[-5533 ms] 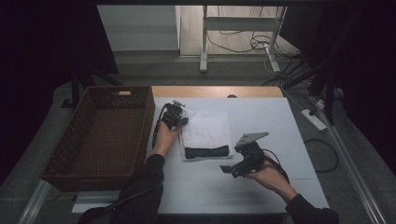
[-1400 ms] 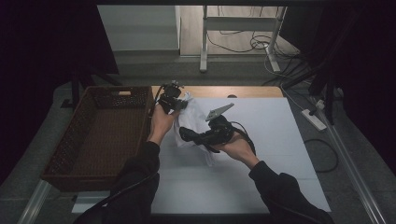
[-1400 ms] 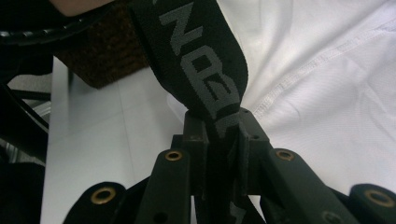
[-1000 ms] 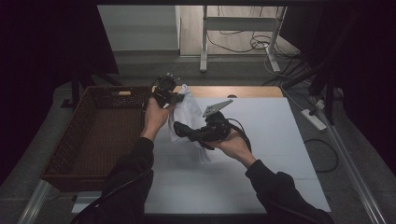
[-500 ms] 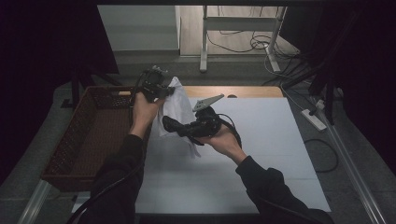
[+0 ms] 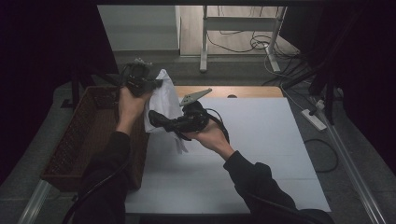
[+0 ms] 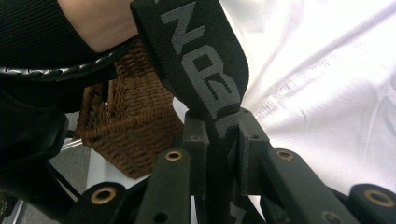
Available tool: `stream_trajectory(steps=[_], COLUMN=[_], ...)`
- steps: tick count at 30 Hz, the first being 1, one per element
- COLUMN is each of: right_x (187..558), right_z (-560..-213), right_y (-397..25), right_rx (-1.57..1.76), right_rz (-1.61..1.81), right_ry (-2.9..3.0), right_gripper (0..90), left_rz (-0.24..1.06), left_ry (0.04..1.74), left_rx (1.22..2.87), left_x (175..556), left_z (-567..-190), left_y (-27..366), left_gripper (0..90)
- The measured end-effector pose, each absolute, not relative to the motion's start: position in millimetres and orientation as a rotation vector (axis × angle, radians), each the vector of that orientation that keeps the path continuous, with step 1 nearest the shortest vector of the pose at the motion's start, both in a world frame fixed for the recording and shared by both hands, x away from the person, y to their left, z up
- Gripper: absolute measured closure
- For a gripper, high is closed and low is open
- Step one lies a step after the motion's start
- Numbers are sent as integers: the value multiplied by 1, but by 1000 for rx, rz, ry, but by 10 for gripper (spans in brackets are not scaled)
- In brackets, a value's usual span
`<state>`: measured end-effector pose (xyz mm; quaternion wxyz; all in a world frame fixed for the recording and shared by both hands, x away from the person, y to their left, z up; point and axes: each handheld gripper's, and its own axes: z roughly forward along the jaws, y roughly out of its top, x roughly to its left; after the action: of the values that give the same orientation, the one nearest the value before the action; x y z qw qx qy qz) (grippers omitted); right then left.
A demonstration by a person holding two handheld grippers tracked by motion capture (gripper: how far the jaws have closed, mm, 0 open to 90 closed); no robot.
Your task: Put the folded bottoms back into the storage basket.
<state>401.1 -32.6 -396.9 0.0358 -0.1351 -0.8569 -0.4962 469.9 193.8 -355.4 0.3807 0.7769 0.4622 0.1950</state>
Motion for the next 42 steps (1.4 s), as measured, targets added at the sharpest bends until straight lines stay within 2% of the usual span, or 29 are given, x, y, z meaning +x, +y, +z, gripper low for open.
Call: stream_trajectory(steps=[42], right_x=[405], right_z=[-358], right_y=[39], right_rx=[-299], right_rz=[-1666], right_ry=[-2589], right_gripper=[775], left_rz=[572], left_ry=[1210], left_rx=[1814], left_x=[453], left_z=[-299], left_y=[267], left_gripper=[830])
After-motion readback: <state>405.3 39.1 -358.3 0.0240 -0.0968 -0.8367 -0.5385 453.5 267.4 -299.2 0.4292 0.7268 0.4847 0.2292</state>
